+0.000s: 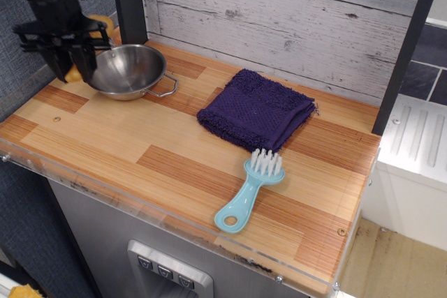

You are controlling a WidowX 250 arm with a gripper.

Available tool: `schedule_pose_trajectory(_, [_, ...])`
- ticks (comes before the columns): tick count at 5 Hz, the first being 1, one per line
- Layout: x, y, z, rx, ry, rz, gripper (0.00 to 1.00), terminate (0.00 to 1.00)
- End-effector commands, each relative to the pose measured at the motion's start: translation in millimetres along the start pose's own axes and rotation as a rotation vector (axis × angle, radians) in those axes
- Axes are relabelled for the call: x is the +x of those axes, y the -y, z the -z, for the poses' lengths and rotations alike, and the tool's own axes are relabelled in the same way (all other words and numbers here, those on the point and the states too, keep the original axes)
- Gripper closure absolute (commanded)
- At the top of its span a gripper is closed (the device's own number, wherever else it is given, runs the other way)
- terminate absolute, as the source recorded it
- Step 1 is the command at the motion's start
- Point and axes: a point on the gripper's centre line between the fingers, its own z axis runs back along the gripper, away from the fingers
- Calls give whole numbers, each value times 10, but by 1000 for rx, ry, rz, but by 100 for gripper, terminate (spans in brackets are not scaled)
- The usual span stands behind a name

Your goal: Put chicken into wok.

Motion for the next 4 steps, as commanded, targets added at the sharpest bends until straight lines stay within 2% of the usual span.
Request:
schedule_pose_trajectory(1, [133,317,-88,-15,37,63,100,0])
schedule_pose_trajectory(2, [154,448,-262,-16,90,85,100,0])
schedule_pose_trajectory(3, [163,488,-243,16,95,95,100,0])
schedule_pose_trajectory(4, [174,413,-71,63,26,81,0,0])
